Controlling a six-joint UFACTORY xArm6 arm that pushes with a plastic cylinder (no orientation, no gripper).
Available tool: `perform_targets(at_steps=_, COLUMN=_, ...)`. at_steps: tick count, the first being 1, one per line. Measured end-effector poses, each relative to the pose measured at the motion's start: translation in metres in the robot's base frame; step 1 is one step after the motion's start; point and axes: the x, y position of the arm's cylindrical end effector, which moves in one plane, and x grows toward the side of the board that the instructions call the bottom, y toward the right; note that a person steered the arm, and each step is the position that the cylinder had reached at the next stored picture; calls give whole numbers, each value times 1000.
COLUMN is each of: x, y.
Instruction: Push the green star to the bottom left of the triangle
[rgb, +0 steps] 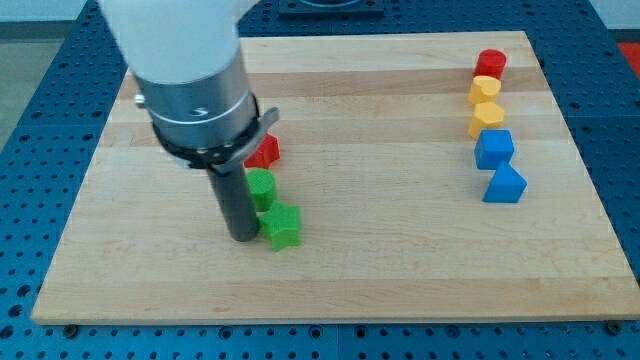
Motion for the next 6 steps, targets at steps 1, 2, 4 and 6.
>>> perform_targets(at_steps=1, x=-10, y=21)
perform_targets(at_steps=2, x=-16, y=34)
perform_targets(at_steps=4, x=-19, y=56)
perform_targets(at_steps=6, x=-21, y=32)
